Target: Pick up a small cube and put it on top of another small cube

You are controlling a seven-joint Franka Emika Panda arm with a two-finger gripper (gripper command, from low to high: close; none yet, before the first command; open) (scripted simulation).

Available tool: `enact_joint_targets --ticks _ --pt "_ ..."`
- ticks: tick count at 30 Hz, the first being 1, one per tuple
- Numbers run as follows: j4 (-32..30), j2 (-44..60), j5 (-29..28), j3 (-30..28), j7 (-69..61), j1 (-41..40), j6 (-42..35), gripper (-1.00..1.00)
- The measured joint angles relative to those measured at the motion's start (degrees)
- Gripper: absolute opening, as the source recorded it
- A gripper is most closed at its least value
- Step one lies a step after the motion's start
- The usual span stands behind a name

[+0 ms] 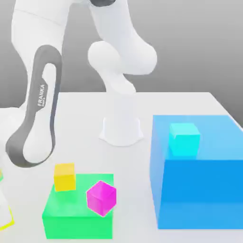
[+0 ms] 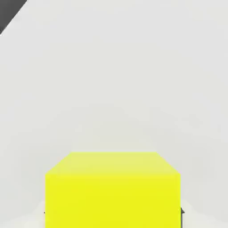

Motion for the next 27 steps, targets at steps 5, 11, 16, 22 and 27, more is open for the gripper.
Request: enact_joint_targets --ticks 5,11,16,22,27 --pt "-3.3 -9.7 -4.1 -2.3 2.1 2.7 -6.3 -1.00" --pt "-10.6 -22.3 -8.5 -1.0 1.5 5.8 -11.1 -1.00" --pt "-16.8 -32.9 -13.2 0.7 1.7 8.3 -14.9 -1.00" --pt "-23.7 -43.2 -18.4 3.5 2.0 9.1 -17.9 -1.00" --pt "-26.6 -36.2 -17.6 3.6 1.1 9.3 -8.1 1.00"
